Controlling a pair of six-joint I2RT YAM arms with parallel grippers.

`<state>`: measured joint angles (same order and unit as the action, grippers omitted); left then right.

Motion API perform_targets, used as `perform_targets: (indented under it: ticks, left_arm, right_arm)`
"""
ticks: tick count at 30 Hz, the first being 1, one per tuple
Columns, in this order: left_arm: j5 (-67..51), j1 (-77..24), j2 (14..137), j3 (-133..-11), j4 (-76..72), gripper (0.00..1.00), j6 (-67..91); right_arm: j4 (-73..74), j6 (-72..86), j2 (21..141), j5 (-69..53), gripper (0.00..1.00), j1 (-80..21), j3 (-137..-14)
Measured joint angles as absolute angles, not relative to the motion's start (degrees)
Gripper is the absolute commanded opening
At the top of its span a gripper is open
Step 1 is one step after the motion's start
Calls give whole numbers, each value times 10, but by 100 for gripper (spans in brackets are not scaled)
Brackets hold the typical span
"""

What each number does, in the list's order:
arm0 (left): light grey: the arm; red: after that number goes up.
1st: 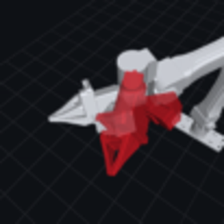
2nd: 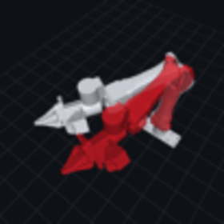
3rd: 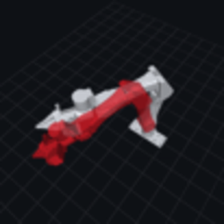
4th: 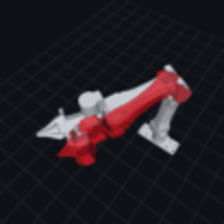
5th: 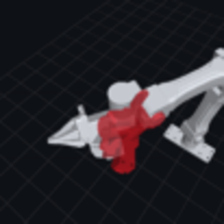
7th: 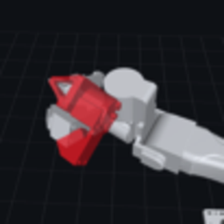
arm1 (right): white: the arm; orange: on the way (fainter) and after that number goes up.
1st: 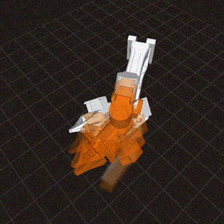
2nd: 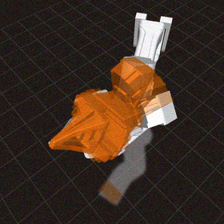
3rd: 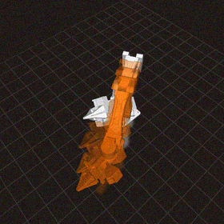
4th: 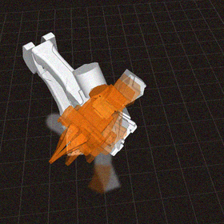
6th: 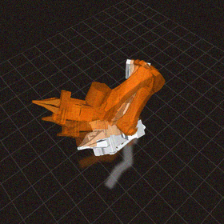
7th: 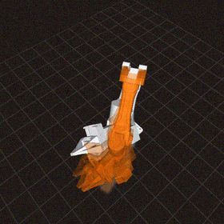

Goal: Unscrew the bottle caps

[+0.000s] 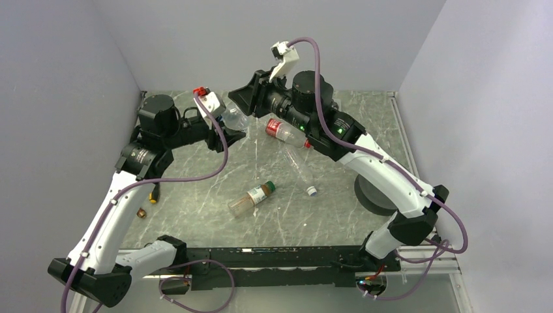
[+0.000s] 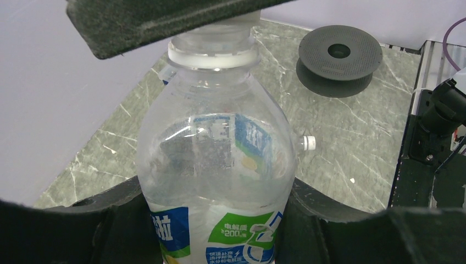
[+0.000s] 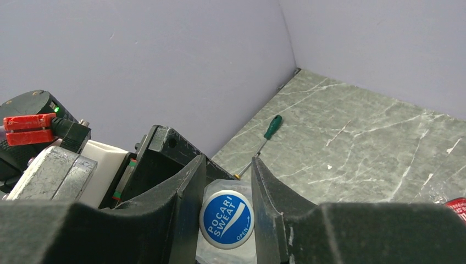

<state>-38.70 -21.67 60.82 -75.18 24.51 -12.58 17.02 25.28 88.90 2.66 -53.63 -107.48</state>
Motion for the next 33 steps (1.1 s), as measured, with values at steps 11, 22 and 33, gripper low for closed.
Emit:
perform_targets:
  ticks: [11, 22, 33]
  left_arm:
    - [-408, -217, 608, -752, 246, 14, -121]
    - [-471, -217, 595, -725, 248, 14, -113]
    - [-489, -217, 576, -704, 248, 14, -118]
  right_arm:
    - [143, 223, 869, -55, 8, -510, -1047]
    - [117, 195, 737, -103, 8, -385, -943]
    - [181, 250, 733, 106, 3, -328, -600]
